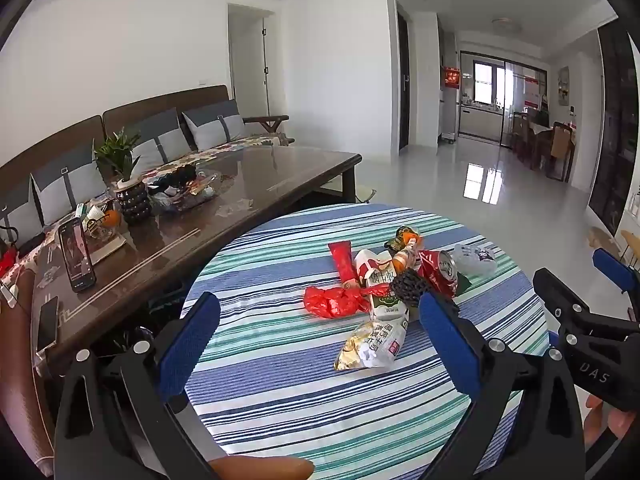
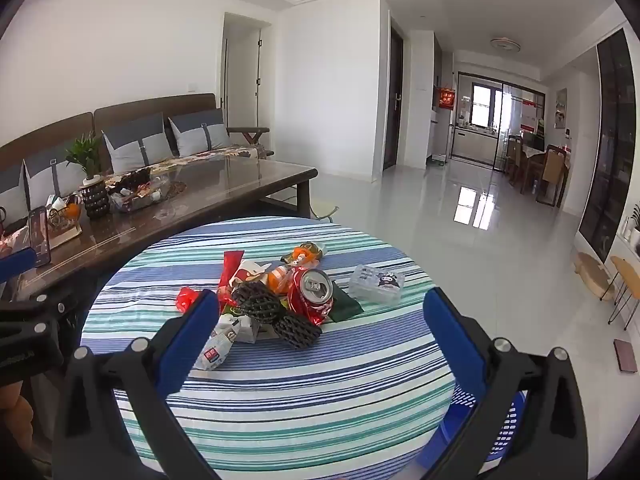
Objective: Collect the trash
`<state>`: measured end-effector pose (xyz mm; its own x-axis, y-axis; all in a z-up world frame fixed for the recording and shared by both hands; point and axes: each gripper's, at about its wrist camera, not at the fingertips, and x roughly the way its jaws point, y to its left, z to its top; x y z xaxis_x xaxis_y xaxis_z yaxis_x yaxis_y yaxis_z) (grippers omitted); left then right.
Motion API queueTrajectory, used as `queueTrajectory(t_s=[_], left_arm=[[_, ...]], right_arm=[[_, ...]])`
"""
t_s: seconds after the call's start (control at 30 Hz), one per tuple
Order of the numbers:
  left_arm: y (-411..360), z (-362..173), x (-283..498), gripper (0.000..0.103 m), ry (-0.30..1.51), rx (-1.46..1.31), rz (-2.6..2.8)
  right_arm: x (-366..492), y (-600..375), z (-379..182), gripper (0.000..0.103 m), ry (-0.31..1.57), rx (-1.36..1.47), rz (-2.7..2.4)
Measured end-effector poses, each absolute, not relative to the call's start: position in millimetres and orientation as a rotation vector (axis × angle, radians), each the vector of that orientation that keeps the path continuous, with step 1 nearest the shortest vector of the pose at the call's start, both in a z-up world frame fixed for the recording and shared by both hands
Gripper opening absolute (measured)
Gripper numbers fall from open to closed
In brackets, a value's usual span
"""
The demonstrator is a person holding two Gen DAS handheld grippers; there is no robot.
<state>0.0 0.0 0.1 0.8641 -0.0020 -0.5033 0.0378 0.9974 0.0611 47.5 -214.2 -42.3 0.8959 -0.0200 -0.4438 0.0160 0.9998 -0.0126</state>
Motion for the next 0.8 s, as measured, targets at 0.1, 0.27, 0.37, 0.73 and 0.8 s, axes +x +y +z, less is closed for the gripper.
queueTrajectory(t_s=[0.1,0.27,0.37,0.73,0.8], left_arm=[[1,0,1,0.099,0.540,0.052,-0.027],[1,0,0,0.099,0.536,0.054,-0.030],[-1,-2,4,0.099,0.537,0.057,-0.031],[-8,-3,2,0.099,0.538,0.066,-0.028],[-10,-4,2,0.099,0.536,0.069,-0.030]], right_arm=[[47,-214,-42,0.098,0.458,-0.007,-0.017],[48,-212,-42,0.098,0.463,-0.009,-0.011],[45,-212,-42,0.098,0.462,-0.010,-0.011],[45,-215,-42,0.098,0.458,-0.008,-0.019],[45,-215,-42,0.098,0.459,-0.006,-0.020]])
